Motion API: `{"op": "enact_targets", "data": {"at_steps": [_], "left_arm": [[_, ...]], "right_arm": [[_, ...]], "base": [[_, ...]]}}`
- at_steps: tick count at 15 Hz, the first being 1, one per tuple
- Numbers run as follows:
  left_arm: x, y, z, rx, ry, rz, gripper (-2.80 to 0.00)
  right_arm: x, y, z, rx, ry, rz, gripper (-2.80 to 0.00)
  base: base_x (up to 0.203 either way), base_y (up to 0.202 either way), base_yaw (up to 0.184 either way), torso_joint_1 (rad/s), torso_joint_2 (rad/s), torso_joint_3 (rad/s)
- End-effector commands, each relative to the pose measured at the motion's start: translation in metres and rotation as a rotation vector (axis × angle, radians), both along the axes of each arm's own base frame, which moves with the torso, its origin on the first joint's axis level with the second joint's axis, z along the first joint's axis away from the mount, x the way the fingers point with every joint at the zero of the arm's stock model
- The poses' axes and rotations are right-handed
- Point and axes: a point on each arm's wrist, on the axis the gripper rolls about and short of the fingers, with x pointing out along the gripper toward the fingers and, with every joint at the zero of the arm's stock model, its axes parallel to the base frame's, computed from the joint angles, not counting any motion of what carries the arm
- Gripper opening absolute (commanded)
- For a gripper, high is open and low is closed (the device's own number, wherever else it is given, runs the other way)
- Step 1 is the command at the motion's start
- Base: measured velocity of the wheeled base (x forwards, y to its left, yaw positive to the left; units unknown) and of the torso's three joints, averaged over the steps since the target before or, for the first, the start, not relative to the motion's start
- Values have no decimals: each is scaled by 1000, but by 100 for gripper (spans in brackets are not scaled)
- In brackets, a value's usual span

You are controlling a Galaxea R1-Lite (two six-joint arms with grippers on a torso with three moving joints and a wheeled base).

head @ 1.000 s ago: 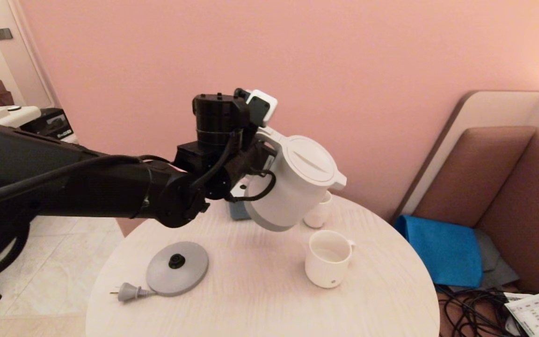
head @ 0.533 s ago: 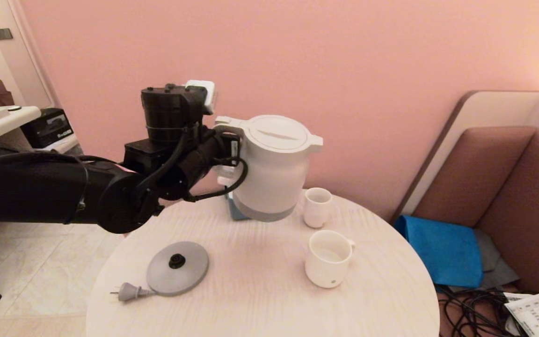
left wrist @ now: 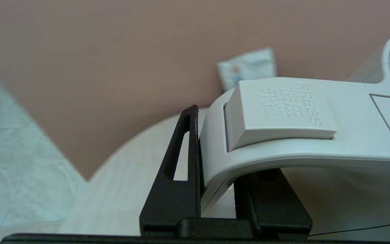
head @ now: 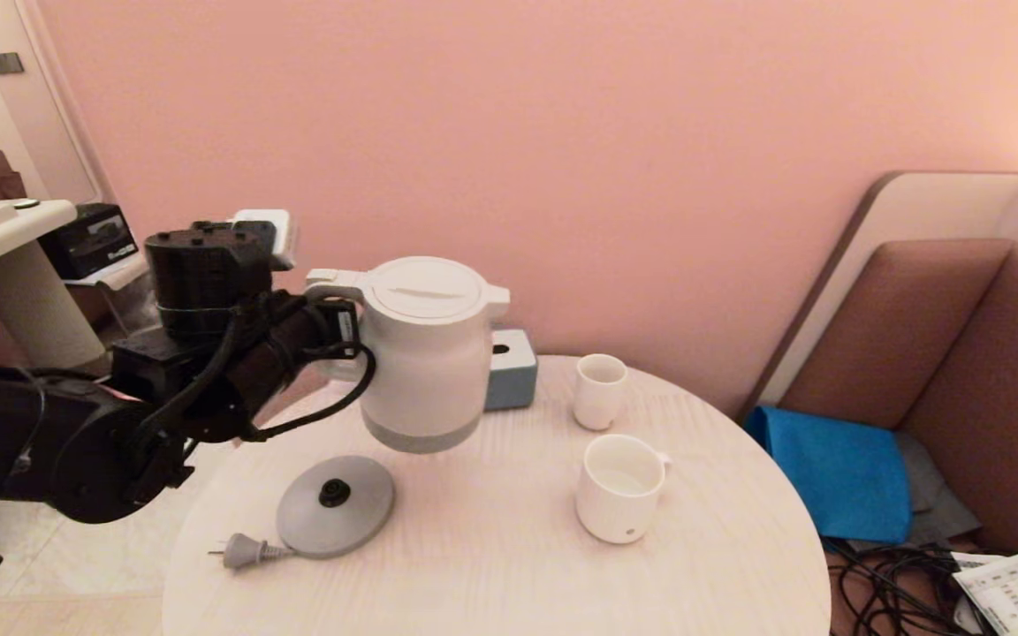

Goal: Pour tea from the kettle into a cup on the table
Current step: Put down the kettle on the table

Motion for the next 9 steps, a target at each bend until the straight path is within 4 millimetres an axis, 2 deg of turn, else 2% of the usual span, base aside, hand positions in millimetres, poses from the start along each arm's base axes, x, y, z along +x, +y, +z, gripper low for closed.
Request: {"op": "enact_targets", "data": {"at_steps": [1,3,5,7,9], "left_arm": [[-5,29,-7,8,15,75,-280],[-9,56,-11,8,30,119,-280],[-21,71,-22,10,74,103,-280],[-32,79,-31,9,107,105,-280],[-34,85,-37,7,130,124,-280]], "right_arm": [[0,0,0,1,1,0,-280],[0,0,0,1,1,1,-280],[0,0,0,-1,1,1,-280],[0,0,0,-1,1,0,-280],[0,0,0,1,1,0,-280]], "base": [[0,0,0,0,0,0],[0,0,0,0,0,0],[0,0,0,0,0,0],[0,0,0,0,0,0],[0,0,0,0,0,0]]}}
